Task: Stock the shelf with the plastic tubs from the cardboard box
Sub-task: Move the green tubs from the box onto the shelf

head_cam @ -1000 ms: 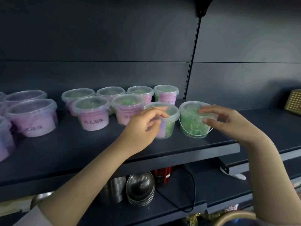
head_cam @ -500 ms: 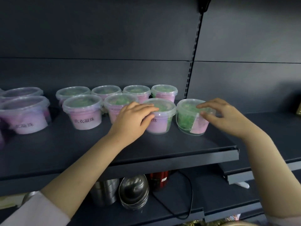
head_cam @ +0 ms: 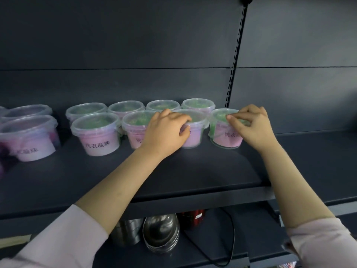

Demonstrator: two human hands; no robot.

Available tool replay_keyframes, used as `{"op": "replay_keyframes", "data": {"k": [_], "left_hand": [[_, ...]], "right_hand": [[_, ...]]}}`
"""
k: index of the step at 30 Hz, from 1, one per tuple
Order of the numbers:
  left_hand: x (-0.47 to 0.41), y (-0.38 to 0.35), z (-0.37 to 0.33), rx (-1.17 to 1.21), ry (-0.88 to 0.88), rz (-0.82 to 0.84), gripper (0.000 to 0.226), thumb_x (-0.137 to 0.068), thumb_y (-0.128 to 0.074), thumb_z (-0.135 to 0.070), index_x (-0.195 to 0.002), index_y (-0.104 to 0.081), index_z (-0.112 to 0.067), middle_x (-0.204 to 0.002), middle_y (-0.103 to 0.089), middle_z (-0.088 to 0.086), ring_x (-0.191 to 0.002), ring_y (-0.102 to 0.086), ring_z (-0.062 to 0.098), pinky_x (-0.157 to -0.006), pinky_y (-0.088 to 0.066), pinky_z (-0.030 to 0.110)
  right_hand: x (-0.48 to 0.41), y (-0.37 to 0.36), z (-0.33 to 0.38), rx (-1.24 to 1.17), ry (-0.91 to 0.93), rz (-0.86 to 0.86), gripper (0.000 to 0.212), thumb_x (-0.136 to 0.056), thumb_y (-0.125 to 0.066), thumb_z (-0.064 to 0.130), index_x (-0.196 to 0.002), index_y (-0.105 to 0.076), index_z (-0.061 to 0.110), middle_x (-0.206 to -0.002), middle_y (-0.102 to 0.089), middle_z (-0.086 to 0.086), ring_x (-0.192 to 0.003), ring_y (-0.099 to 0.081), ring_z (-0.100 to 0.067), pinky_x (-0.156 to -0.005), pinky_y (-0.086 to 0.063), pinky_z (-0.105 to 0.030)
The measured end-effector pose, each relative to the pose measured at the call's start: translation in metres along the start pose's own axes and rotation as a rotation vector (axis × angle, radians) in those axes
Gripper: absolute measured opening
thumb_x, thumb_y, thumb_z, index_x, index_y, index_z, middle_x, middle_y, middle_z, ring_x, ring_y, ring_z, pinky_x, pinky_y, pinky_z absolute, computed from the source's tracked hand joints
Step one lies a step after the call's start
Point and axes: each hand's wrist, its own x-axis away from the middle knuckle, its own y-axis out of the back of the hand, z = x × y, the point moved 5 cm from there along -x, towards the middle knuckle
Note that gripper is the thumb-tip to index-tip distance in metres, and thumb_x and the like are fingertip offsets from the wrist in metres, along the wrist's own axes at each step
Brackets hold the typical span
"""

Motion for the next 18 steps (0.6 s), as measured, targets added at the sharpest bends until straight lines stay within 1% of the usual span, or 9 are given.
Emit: {"op": "replay_keyframes", "data": {"k": [1,2,4,5,7,8,11,14,18], "left_hand": [[0.002,-0.001,-0.001,-0.009,-0.013,-0.019,0.023,-0.087,-0.054,-0.028,-0.105,-0.067,-0.023,-0.101,-0.07,-0.009,-0.103,-0.053,0.022,-0.086,-0.033,0.032],[0.004,-0.002,0.0,-0.007,-0.024,-0.05,0.022,-0.087,-0.056,-0.027,-0.104,-0.067,-0.021,-0.1,-0.07,-0.008,-0.102,-0.055,0.022,-0.086,-0.034,0.033],[0.01,-0.003,0.002,0.002,-0.045,-0.124,0.021,-0.087,-0.059,-0.024,-0.105,-0.068,-0.018,-0.105,-0.07,-0.007,-0.103,-0.057,0.023,-0.085,-0.038,0.036],[0.012,-0.003,0.003,-0.003,-0.057,-0.144,0.022,-0.087,-0.059,-0.023,-0.107,-0.068,-0.017,-0.11,-0.069,-0.007,-0.105,-0.058,0.022,-0.086,-0.038,0.037],[0.011,-0.005,0.005,-0.021,-0.07,-0.143,0.024,-0.089,-0.057,-0.024,-0.11,-0.067,-0.019,-0.115,-0.068,-0.008,-0.108,-0.058,0.021,-0.089,-0.037,0.037],[0.011,-0.006,0.006,-0.024,-0.069,-0.135,0.024,-0.09,-0.056,-0.025,-0.11,-0.067,-0.021,-0.116,-0.067,-0.009,-0.108,-0.058,0.021,-0.09,-0.037,0.038],[0.011,-0.007,0.006,-0.033,-0.065,-0.142,0.023,-0.091,-0.055,-0.026,-0.11,-0.066,-0.022,-0.116,-0.067,-0.009,-0.108,-0.058,0.021,-0.089,-0.037,0.039],[0.01,-0.01,0.006,-0.056,-0.058,-0.137,0.025,-0.092,-0.053,-0.027,-0.113,-0.065,-0.022,-0.12,-0.066,-0.008,-0.111,-0.058,0.021,-0.09,-0.036,0.039],[0.009,-0.015,0.003,-0.085,-0.05,-0.122,0.029,-0.096,-0.047,-0.03,-0.121,-0.062,-0.026,-0.13,-0.06,-0.009,-0.115,-0.056,0.02,-0.094,-0.035,0.038]], "right_hand": [[0.004,0.0,-0.003,-0.052,-0.012,-0.049,0.017,-0.09,-0.064,0.024,-0.095,-0.078,0.015,-0.098,-0.062,-0.005,-0.106,-0.044,-0.025,-0.089,-0.026,-0.012],[0.009,0.0,-0.006,-0.094,-0.024,-0.081,0.019,-0.089,-0.061,0.023,-0.097,-0.077,0.015,-0.1,-0.061,-0.002,-0.108,-0.041,-0.022,-0.093,-0.027,-0.015],[0.014,0.001,-0.011,-0.138,-0.038,-0.09,0.03,-0.083,-0.05,0.023,-0.101,-0.074,0.02,-0.106,-0.059,0.005,-0.112,-0.036,-0.014,-0.098,-0.026,-0.019],[0.014,0.002,-0.014,-0.148,-0.037,-0.08,0.033,-0.079,-0.048,0.023,-0.101,-0.072,0.023,-0.108,-0.059,0.007,-0.114,-0.036,-0.013,-0.098,-0.026,-0.017],[0.011,0.002,-0.02,-0.157,-0.034,-0.036,0.03,-0.078,-0.05,0.024,-0.1,-0.07,0.025,-0.11,-0.061,0.005,-0.118,-0.042,-0.019,-0.098,-0.025,-0.013],[0.01,0.0,-0.023,-0.159,-0.026,-0.014,0.028,-0.079,-0.051,0.024,-0.099,-0.07,0.024,-0.11,-0.063,0.002,-0.119,-0.045,-0.024,-0.1,-0.026,-0.015],[0.007,-0.005,-0.024,-0.153,0.017,0.005,0.018,-0.085,-0.061,0.023,-0.099,-0.072,0.023,-0.111,-0.065,-0.003,-0.118,-0.05,-0.031,-0.104,-0.029,-0.026],[0.003,-0.01,-0.026,-0.133,0.022,0.004,0.016,-0.089,-0.066,0.02,-0.102,-0.072,0.024,-0.112,-0.063,0.0,-0.119,-0.046,-0.028,-0.103,-0.033,-0.035],[0.0,-0.013,-0.03,-0.127,-0.006,0.012,0.018,-0.09,-0.063,0.022,-0.105,-0.072,0.026,-0.113,-0.06,0.006,-0.116,-0.038,-0.016,-0.103,-0.036,-0.041]]}}
